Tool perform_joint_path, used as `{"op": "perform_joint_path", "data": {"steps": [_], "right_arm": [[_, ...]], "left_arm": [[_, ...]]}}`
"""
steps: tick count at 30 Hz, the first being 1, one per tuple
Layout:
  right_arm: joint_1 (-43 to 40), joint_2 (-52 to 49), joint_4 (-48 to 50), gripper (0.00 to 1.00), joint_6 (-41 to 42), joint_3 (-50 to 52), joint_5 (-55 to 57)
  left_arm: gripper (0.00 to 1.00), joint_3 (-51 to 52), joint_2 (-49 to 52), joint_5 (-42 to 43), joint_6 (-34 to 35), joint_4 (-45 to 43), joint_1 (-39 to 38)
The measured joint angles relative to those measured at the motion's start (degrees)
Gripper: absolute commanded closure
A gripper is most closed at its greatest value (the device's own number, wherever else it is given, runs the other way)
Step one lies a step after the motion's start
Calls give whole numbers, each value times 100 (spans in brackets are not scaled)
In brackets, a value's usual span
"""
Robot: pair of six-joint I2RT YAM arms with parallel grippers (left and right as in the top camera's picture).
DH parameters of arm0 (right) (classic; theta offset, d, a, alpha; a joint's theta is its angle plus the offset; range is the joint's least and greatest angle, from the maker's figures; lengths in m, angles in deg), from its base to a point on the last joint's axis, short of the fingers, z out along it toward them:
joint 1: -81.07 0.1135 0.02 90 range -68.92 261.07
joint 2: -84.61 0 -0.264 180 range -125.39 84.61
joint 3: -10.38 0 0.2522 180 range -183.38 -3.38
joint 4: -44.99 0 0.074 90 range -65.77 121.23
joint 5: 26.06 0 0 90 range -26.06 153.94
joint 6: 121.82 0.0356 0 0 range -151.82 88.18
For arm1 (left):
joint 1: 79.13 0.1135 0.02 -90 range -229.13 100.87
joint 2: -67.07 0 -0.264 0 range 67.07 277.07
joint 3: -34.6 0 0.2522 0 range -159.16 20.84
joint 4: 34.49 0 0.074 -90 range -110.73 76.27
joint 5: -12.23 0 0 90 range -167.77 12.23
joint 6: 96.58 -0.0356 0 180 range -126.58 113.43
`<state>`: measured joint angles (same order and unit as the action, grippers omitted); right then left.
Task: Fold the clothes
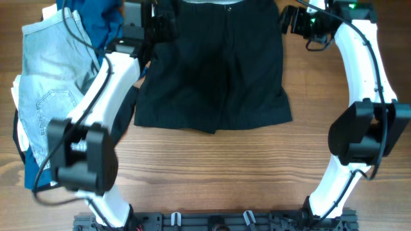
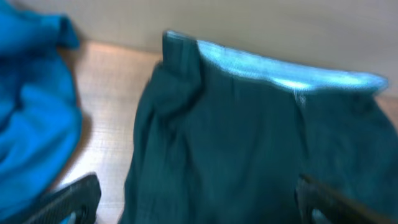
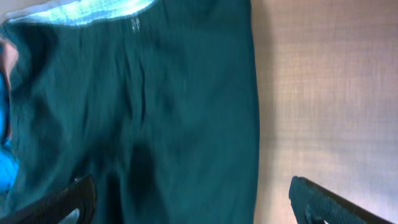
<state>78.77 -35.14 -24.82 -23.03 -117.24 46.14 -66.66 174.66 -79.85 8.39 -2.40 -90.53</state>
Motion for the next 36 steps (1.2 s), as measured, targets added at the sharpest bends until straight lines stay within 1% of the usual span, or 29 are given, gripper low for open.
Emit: {"op": "perform_joint_path", "data": {"steps": [1, 2, 3, 4, 6, 9, 12, 18, 25, 30, 33, 36], "right_arm": [[2, 66, -417, 1, 0, 7, -9], [22, 87, -713, 6, 2, 68, -13], [48, 101, -791, 10, 2, 190, -15], [83, 105, -782, 11, 24, 345, -9], [236, 105, -673, 17, 48, 833, -2], [568, 103, -310, 18, 192, 1639, 24], [894, 101, 9, 20, 481, 2236, 332], [1029, 107, 398, 20, 1165, 3139, 1335], [997, 442, 1158, 20, 1521, 3801, 1587], [264, 503, 1340, 20, 1587, 3884, 1458], [-767, 501, 1766, 19, 1580, 3875, 1198], [-1480, 461, 1858, 18, 1392, 3797, 1034]], "left_arm": [[0, -17, -173, 59, 0, 271, 0], [0, -35, -378, 131, -4, 678, 0], [0, -61, -675, 221, -9, 1261, -2], [0, -85, -798, 247, -22, 1635, 0], [0, -96, -931, 284, -33, 2334, 0], [0, -94, -918, 310, -55, 2907, 0], [0, -94, -918, 328, -57, 3119, 11], [0, -94, -918, 328, -57, 3217, 22], [0, -94, -887, 328, -57, 3259, 22], [0, -94, -752, 334, -57, 3276, 22], [0, -94, -708, 374, -57, 3274, 22], [0, -94, -708, 372, -57, 3274, 13]]}}
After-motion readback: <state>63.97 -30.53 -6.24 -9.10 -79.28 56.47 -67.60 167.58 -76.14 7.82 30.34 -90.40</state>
